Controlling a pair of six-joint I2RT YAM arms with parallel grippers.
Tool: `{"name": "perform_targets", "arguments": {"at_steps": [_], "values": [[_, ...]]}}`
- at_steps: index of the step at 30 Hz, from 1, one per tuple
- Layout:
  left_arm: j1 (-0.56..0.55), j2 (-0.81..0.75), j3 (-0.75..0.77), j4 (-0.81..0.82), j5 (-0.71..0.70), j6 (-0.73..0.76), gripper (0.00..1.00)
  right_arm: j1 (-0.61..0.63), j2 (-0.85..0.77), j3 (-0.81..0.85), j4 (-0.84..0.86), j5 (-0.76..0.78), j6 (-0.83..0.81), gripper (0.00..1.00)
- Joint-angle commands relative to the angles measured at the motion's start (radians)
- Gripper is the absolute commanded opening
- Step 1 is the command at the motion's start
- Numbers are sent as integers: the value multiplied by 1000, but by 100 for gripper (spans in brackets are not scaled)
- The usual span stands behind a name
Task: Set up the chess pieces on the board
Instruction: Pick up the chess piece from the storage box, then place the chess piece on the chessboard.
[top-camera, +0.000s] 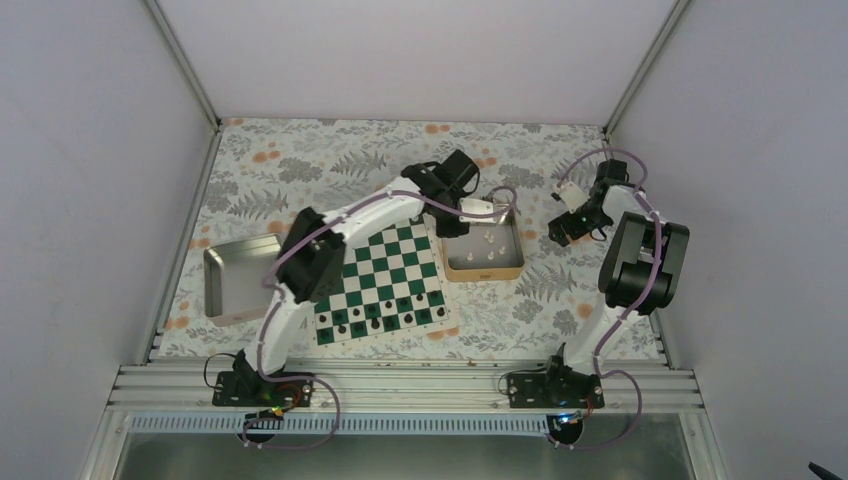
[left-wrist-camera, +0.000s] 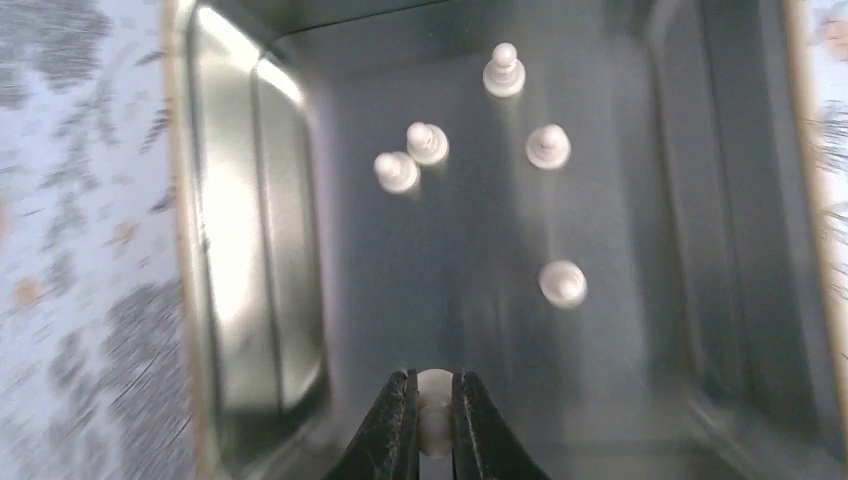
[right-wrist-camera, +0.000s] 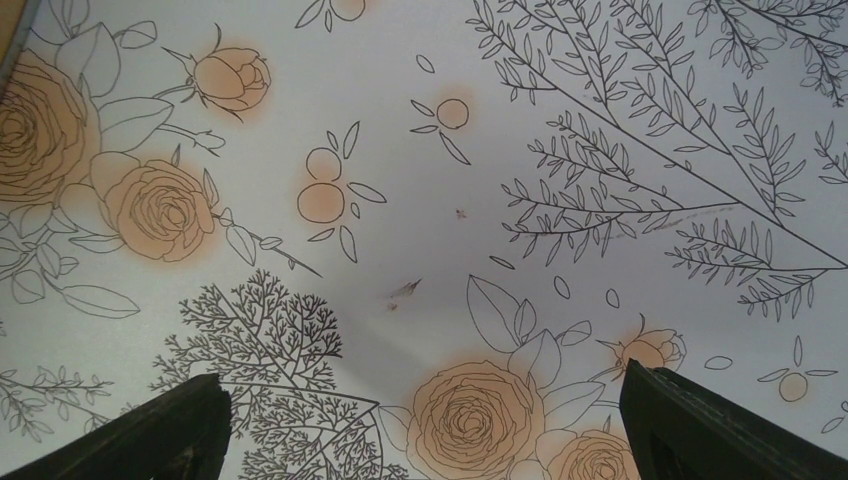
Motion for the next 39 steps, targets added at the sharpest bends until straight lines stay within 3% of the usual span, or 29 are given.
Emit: {"name": "perform_targets", "arguments": {"at_steps": [1,10,17,26,39], "values": [[9,-244,-169,31,-86,-11,3,-16,-6,1,-8,-8,-12,100],[215,-589,-662,157,-145,-75,4,-14,-8,10,-17,-6,-9,100],[322,-685,-949,278,-150,-98,4,-15,-6,22,-29,-8,-6,100],[401,-661,-1067,388,-146,-91,4,-16,-10,21,-31,-3,-3,100],[465,-578,-1053,418,-127,-53,4,-15,0,16,-29,5,-4,100]]}}
